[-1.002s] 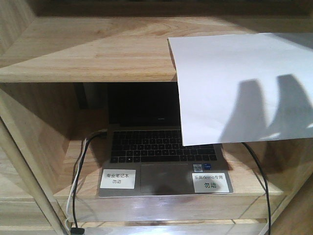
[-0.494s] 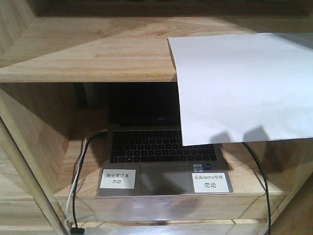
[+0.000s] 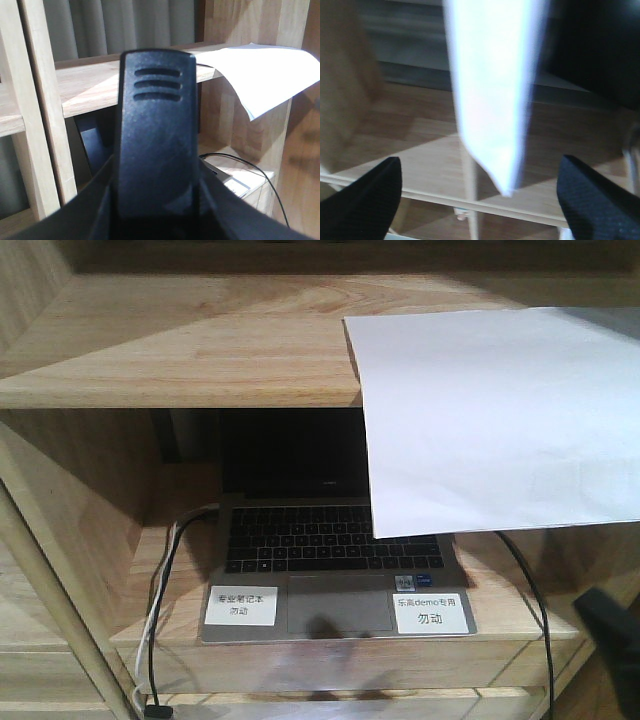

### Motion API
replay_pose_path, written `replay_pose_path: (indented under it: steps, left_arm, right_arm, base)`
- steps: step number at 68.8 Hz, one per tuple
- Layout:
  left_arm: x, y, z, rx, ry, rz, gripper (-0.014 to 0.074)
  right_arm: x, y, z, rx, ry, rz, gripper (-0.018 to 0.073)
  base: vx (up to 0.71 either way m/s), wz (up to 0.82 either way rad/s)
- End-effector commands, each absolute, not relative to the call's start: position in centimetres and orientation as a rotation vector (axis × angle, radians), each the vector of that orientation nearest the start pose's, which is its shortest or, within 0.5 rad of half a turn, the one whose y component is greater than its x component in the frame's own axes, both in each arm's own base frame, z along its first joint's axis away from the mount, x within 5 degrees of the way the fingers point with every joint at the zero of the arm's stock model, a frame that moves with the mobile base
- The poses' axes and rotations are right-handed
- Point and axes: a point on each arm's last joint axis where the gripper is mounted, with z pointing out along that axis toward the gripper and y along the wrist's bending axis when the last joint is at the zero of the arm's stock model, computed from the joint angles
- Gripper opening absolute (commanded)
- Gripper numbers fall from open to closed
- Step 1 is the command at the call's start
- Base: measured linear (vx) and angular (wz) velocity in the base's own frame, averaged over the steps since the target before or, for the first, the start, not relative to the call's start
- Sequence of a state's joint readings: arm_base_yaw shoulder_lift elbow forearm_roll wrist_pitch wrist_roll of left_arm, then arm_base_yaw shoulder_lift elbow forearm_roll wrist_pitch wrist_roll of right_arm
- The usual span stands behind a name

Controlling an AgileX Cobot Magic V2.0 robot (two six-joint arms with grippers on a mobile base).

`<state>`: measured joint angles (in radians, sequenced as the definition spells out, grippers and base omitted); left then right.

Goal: Grab stapler and paper to desk for stapling

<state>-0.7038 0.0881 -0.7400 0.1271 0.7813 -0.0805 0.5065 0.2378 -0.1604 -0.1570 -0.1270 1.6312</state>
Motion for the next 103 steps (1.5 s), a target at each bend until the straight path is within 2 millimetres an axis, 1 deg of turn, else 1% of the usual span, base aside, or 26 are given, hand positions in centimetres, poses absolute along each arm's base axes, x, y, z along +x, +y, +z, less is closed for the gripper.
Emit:
replay_pose_path:
  steps: [1, 8, 14, 23, 31, 40, 51, 66, 83, 94, 103]
  left_arm:
    - [-0.8, 1.7, 38.5, 0.473, 1.432, -0.493, -0.0006]
    - [-0.8, 1.7, 38.5, 0.473, 1.432, -0.493, -0.0006]
    - [-0.8, 1.7, 38.5, 0.473, 1.432, -0.493, -0.0006]
    - [-0.8, 1.7, 38.5, 0.473, 1.432, -0.493, -0.0006]
    - [-0.8, 1.7, 38.5, 0.473, 1.432, -0.493, -0.0006]
    - [-0.8, 1.7, 38.5, 0.473, 1.432, -0.493, -0.0006]
    - [-0.8, 1.7, 38.5, 0.473, 1.432, -0.493, -0.0006]
    - [-0.8, 1.7, 38.5, 0.473, 1.432, -0.493, -0.0006]
    - [-0.8, 1.7, 38.5, 0.473, 1.432, -0.493, -0.0006]
    - [-0.8, 1.7, 38.5, 0.473, 1.432, -0.493, -0.0006]
    - [-0.8, 1.7, 38.5, 0.473, 1.432, -0.493, -0.0006]
  right_arm:
    - [6.4, 3.9, 27.0, 0.659, 1.377, 1.646, 0.0594]
    - [6.4, 3.7, 26.2, 0.616, 1.314, 1.622, 0.0594]
    - [6.6, 3.3, 25.7, 0.584, 1.237, 1.569, 0.0594]
    - [6.8, 2.1, 24.7, 0.65, 1.112, 1.513, 0.0594]
    - [6.9, 1.8, 24.4, 0.689, 1.083, 1.507, 0.0594]
    - [7.2, 2.0, 24.5, 0.665, 1.077, 1.486, 0.0594]
    - [7.9, 2.3, 24.3, 0.68, 1.106, 1.454, 0.0594]
    - [9.0, 2.8, 24.3, 0.669, 1.101, 1.435, 0.0594]
    - [10.0, 3.4, 24.5, 0.658, 1.039, 1.487, 0.0594]
    - [11.1, 4.3, 24.7, 0.635, 1.065, 1.498, 0.0594]
    - [11.8, 4.9, 25.0, 0.599, 1.045, 1.508, 0.0594]
  base:
    - [0.0, 0.0]
    - [0.0, 0.0]
    - [0.0, 0.0]
    - [0.0, 0.0]
    - [0.0, 0.0]
    - [0.0, 0.0]
    - [0.0, 0.0]
    - [0.0, 0.0]
    - [0.0, 0.0]
    - [0.0, 0.0]
    - [0.0, 0.0]
